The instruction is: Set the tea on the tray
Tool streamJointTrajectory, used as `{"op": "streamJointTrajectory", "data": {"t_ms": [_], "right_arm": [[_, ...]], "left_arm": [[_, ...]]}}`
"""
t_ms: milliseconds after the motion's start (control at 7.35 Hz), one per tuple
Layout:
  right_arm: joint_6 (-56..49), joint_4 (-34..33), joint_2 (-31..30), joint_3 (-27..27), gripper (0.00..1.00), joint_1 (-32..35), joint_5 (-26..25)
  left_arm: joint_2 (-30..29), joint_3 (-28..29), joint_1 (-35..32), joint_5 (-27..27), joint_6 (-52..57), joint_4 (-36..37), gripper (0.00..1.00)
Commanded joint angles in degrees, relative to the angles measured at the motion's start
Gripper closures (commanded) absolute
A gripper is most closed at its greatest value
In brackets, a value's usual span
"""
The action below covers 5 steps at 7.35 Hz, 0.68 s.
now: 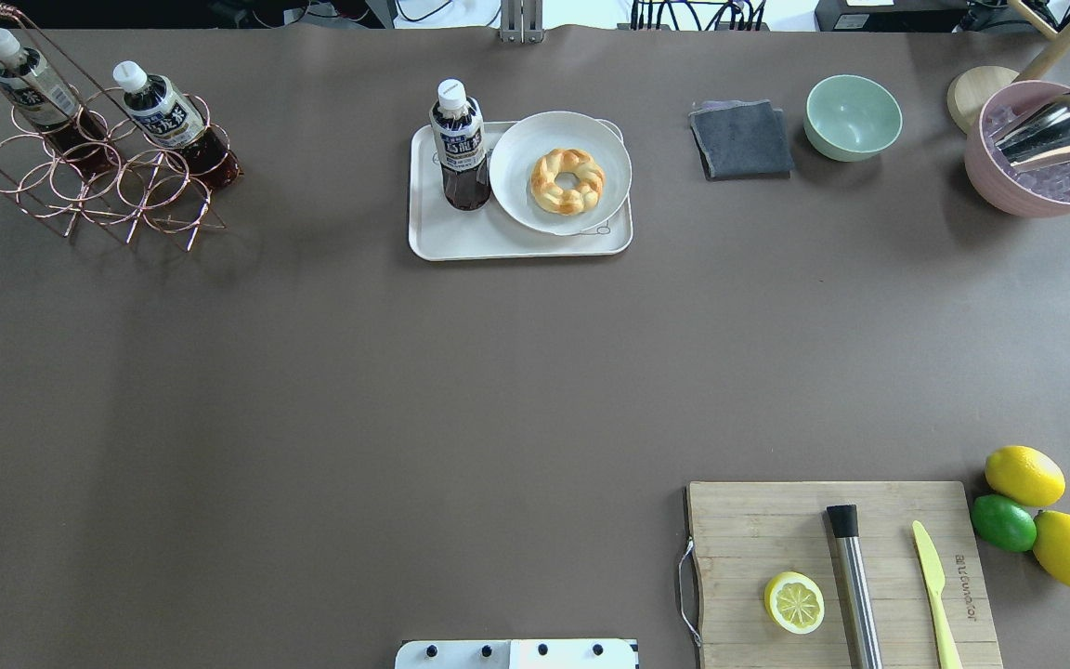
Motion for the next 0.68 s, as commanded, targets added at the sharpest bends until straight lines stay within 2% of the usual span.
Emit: {"op": "streamJointTrajectory", "data": {"t_ms": [0, 136, 544], "right_arm": [[0.0, 0.0, 0.0, 0.0, 0.0, 0.0, 0.1], [-0.1, 0.1, 0.0, 0.1, 0.0, 0.0, 0.3], [-0.1, 0.1, 0.0, 0.1, 0.0, -0.2, 0.4]], "left_arm": [[0.6, -2.4, 3.0, -1.3, -5.9, 0.0, 0.0], [0.5, -2.0, 3.0, -2.8, -5.9, 0.0, 0.0], [0.6, -2.1, 3.0, -2.4, -5.7, 0.0, 0.0]]}}
